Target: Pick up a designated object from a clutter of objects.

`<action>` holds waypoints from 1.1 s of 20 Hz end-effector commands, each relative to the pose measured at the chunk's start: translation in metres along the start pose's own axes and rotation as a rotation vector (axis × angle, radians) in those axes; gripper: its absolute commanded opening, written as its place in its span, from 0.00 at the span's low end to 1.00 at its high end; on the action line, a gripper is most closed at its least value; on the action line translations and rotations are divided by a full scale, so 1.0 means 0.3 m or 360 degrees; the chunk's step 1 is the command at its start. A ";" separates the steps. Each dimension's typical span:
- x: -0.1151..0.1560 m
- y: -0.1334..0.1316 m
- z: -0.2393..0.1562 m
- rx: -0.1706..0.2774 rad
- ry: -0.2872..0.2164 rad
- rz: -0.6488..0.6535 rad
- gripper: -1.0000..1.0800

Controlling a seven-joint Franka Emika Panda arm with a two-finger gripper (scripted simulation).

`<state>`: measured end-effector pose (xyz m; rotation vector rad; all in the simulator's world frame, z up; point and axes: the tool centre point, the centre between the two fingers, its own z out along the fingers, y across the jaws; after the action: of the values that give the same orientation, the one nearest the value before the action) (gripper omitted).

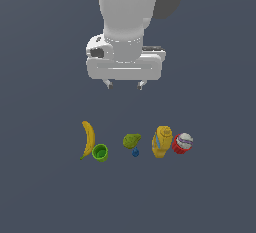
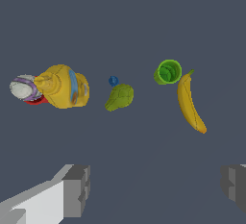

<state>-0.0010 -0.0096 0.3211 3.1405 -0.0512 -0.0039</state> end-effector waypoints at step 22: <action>0.044 0.052 0.042 -0.0034 0.0003 -0.0040 0.96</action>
<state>0.0076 -0.0236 0.3132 3.1181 -0.0080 -0.0002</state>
